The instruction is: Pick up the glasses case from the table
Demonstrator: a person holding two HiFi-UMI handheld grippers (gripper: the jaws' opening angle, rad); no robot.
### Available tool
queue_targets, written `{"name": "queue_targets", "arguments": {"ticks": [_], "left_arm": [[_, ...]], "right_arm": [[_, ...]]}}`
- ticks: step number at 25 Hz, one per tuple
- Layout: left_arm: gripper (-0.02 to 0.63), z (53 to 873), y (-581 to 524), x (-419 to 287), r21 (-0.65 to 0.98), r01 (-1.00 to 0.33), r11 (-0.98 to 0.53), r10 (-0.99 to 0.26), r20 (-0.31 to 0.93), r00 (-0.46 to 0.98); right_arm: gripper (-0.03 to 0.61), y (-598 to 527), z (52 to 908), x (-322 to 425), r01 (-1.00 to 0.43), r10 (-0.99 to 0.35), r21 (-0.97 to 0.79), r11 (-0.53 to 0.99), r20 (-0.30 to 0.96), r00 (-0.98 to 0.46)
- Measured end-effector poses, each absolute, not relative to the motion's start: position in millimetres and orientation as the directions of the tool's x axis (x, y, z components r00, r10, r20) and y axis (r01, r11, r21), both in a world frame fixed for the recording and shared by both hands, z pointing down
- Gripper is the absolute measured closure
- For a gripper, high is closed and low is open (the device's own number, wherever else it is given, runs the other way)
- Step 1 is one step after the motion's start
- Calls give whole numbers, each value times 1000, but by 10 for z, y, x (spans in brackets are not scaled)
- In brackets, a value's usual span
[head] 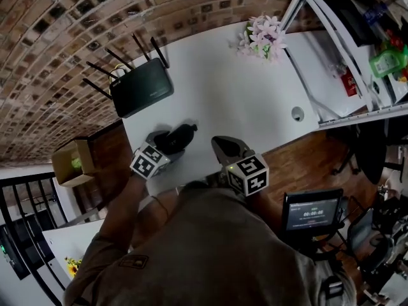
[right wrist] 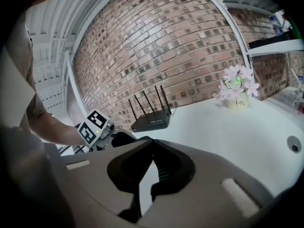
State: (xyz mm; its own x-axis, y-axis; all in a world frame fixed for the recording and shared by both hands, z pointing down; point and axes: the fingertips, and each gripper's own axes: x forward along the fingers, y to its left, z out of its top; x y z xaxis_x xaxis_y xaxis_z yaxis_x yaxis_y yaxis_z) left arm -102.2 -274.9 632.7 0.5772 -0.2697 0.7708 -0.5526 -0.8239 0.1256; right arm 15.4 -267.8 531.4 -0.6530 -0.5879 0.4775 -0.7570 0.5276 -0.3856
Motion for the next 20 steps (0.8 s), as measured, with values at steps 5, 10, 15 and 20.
{"name": "queue_targets", "arguments": {"ticks": [5,10,15,20], "left_arm": [[258,5946,-2751,-1032,252,-675,-694,-419,620,663],[258,5500,-2722,-1092,409,-722,-558,-570,444,692],[259,5178,-2591,-1202,471,-721,-509,-656,330,679],[259,4934,-2476,-1283,524,-702,-482,-711,233,663]], "right_arm": [[566,-2665,5214,140,-740,-582,-367,563,459,-671],[566,-2637,5069,113,-720,-573,-348,601,440,-691],[566,-2600,4919,36,-695,-570,-342,632,402,-717],[566,-2567,4793,-49,-673,-563,-334,660,373,-737]]}}
